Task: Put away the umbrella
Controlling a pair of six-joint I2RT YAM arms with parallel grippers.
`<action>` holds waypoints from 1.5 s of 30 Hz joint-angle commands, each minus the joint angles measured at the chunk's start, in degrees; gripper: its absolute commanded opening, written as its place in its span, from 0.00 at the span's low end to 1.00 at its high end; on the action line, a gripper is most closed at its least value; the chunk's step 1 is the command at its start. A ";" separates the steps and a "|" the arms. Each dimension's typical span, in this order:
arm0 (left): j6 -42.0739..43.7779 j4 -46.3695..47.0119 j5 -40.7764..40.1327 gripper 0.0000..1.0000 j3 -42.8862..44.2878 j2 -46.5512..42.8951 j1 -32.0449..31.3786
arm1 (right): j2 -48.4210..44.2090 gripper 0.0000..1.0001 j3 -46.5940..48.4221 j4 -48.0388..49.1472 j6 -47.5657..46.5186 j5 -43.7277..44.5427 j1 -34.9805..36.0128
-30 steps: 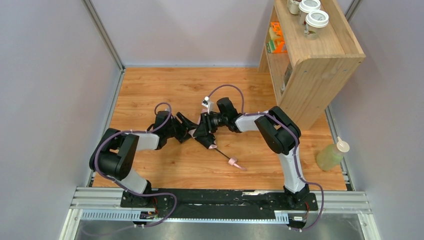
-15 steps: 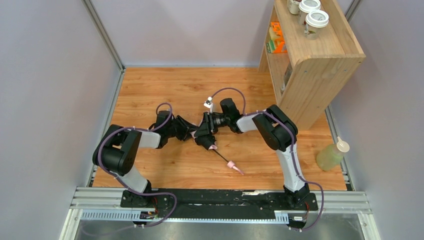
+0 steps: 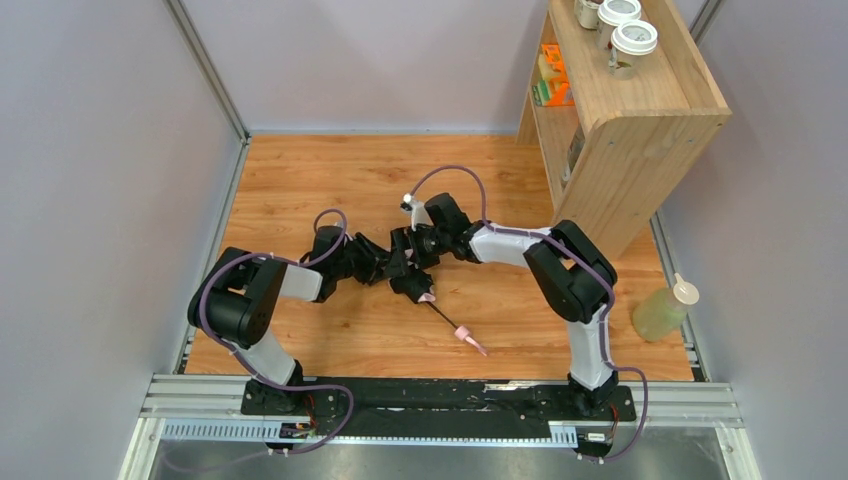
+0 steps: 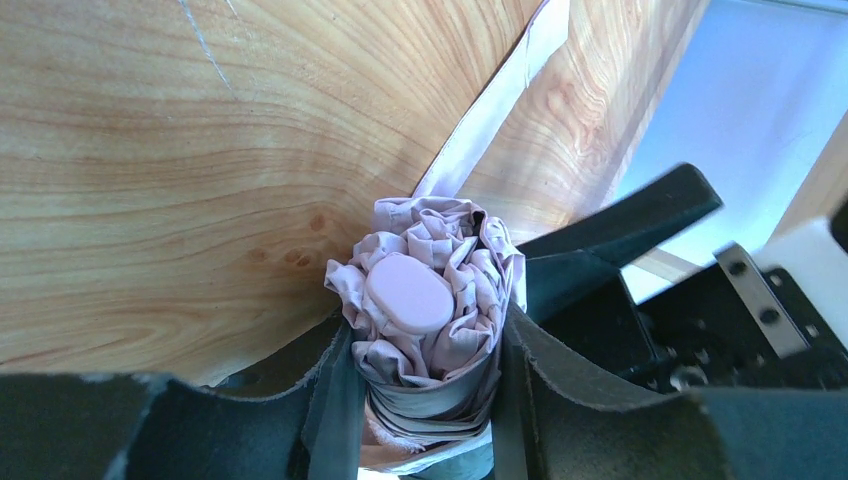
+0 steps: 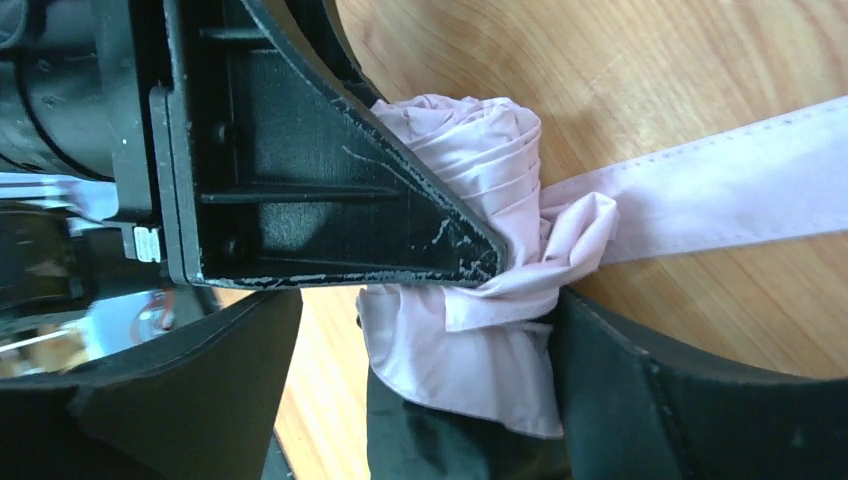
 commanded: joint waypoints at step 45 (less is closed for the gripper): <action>13.73 -36.65 -9.10 0.56 4.38 -2.58 -1.25 | -0.42 0.00 -8.25 0.37 -16.08 13.85 6.03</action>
